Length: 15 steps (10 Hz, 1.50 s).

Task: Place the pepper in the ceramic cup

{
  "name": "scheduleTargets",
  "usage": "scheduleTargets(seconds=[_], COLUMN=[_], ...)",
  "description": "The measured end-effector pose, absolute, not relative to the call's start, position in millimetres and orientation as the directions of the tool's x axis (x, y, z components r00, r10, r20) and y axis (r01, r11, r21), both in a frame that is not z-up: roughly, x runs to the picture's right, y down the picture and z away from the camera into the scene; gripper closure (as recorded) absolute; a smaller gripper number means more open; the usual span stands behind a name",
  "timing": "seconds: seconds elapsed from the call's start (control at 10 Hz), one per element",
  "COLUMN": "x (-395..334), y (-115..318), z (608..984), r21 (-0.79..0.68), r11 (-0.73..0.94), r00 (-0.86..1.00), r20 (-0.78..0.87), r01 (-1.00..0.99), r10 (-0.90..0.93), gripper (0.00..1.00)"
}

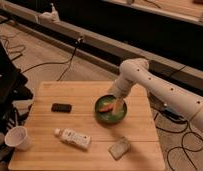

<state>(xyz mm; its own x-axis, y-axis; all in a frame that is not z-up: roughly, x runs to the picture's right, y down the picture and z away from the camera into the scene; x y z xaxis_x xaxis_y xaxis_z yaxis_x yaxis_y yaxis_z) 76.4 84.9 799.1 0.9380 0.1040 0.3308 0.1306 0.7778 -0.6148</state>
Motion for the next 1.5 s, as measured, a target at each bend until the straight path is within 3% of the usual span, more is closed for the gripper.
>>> scheduleTargets(seconds=[0.3, 0.8, 1.5], x=[75, 77, 93], y=[98, 98, 117], z=[835, 837, 882], r21=[-0.639, -0.639, -0.654], r11=[0.756, 0.757, 0.755], r00=[0.936, 0.939, 0.952], r20=[0.334, 0.328, 0.252], r01=[0.139, 0.138, 0.037], r10=[0.111, 0.106, 0.171], gripper=[0.2, 0.2, 0.2])
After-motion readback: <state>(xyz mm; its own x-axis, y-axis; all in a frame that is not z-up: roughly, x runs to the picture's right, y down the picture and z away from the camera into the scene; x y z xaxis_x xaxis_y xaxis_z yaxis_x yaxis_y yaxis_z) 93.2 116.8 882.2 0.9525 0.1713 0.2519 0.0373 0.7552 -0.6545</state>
